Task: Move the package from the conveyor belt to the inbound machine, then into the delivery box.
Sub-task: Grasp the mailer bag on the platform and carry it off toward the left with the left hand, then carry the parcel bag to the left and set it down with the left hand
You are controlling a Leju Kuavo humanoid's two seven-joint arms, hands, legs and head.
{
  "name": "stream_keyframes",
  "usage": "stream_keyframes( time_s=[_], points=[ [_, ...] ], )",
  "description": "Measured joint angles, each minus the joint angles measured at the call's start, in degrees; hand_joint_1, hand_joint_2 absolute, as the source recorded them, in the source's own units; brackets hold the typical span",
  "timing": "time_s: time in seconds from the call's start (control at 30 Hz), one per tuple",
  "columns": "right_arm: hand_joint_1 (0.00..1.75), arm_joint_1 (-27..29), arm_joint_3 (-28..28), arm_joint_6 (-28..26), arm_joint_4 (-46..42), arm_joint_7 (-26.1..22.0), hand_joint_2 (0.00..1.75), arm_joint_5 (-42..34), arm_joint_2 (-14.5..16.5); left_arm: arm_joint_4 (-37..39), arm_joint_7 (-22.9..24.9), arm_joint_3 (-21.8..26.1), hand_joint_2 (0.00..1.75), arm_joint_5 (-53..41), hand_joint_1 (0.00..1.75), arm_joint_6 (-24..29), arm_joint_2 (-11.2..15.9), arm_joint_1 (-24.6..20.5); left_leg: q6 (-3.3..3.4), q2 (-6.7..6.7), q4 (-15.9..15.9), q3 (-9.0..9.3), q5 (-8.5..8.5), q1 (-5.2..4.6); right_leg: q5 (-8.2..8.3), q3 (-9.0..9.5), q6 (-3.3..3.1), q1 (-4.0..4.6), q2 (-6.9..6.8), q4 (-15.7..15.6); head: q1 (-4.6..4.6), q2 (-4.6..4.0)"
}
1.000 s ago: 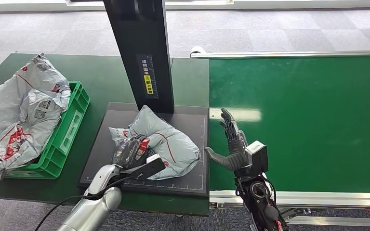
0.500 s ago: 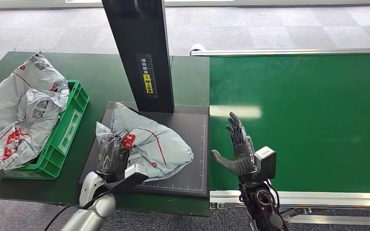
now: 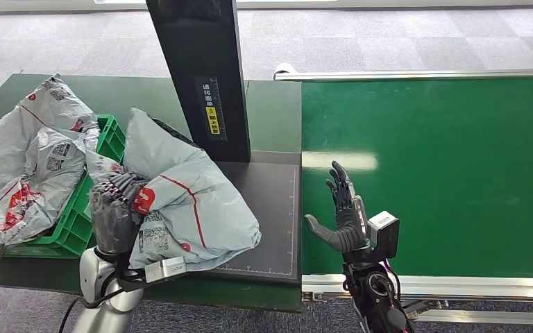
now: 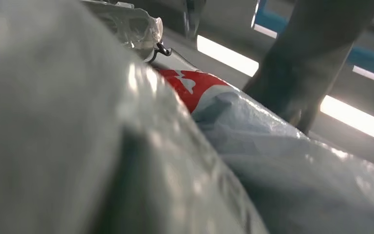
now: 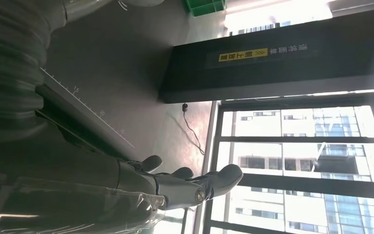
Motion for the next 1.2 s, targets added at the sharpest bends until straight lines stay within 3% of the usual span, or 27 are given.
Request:
stream_keyframes(
  time_s=[0.13,0.37,0.5,0.6,0.7,0.77,0.9,0.97,1.07,1.2],
  points=[
    [0.0,-0.05,0.0,0.41,0.29,0.04,1.75,-0.23,0.22,-7.06,-0.18,5.69,1.75,-1.87,1.75,0.01,-1.06,-0.97,0.0,0.01,-0.01,0.0,0.01,0.01,0.0,-0.01,0.0,0.02,0.01,0.0,0.02,0.0],
    [0.0,0.04,0.01,0.72,0.51,-0.13,1.75,-0.27,0.45,-8.52,-0.17,17.97,1.75,-5.48,1.75,-0.01,-0.98,-5.28,-0.01,0.01,-0.01,-0.01,0.05,0.01,0.01,-0.01,-0.01,0.02,0.0,0.01,0.01,0.0],
    [0.0,0.04,0.02,0.92,0.54,0.03,1.75,-0.63,0.63,-6.04,-0.2,25.33,1.75,-11.84,1.75,-0.02,0.45,-9.99,-0.01,0.03,-0.01,-0.03,0.06,0.0,0.02,-0.02,-0.02,0.02,0.0,0.01,0.02,0.0],
    [0.0,0.09,0.02,0.78,0.55,0.61,1.75,-0.68,0.78,0.58,0.79,33.31,1.75,-18.87,1.75,-0.02,2.5,-15.87,-0.03,0.05,-0.01,-0.01,0.08,0.02,0.04,-0.04,-0.05,0.03,0.03,0.01,0.01,0.0],
    [0.0,0.31,0.02,0.44,0.51,1.18,1.75,-0.24,0.94,10.1,9.53,41.18,1.75,-29.4,1.75,-0.06,4.53,-21.35,-0.08,0.09,-0.01,0.02,0.13,0.06,0.07,-0.06,-0.1,0.09,0.08,0.03,0.0,0.0],
    [0.0,0.56,0.01,0.26,0.5,1.54,1.75,0.08,0.99,15.69,16.53,43.95,1.75,-33.07,1.75,-0.08,6.15,-23.27,-0.1,0.12,-0.01,0.01,0.14,0.09,0.1,-0.09,-0.14,0.13,0.12,0.05,0.01,0.0],
    [0.0,0.67,0.01,0.68,0.5,2.47,1.75,0.8,1.08,31.05,36.42,43.6,1.75,-35.2,1.75,-0.2,11.7,-26.67,-0.11,0.09,-0.01,-0.02,0.15,0.08,0.09,-0.11,-0.14,0.13,0.11,0.05,0.02,0.0],
    [0.0,0.61,0.0,1.18,0.57,2.61,1.75,1.6,1.1,40.07,43.02,42.28,1.75,-34.23,1.75,-1.31,14.94,-28.54,-0.11,0.11,-0.01,-0.03,0.14,0.08,0.09,-0.12,-0.14,0.13,0.12,0.05,0.02,0.0],
    [0.0,0.43,0.0,1.67,0.91,2.51,1.75,2.54,1.32,50.15,45.97,40.84,1.75,-32.62,1.75,-3.73,18.38,-30.62,-0.11,0.09,-0.01,-0.04,0.15,0.08,0.09,-0.11,-0.14,0.13,0.12,0.05,0.03,0.0],
    [0.0,0.3,0.0,1.85,1.31,2.44,1.75,2.89,1.57,57.28,46.69,39.83,1.75,-32.34,1.75,-4.38,20.83,-32.62,-0.11,0.07,-0.01,-0.03,0.15,0.07,0.09,-0.09,-0.14,0.1,0.11,0.05,0.02,0.0]
  ],
)
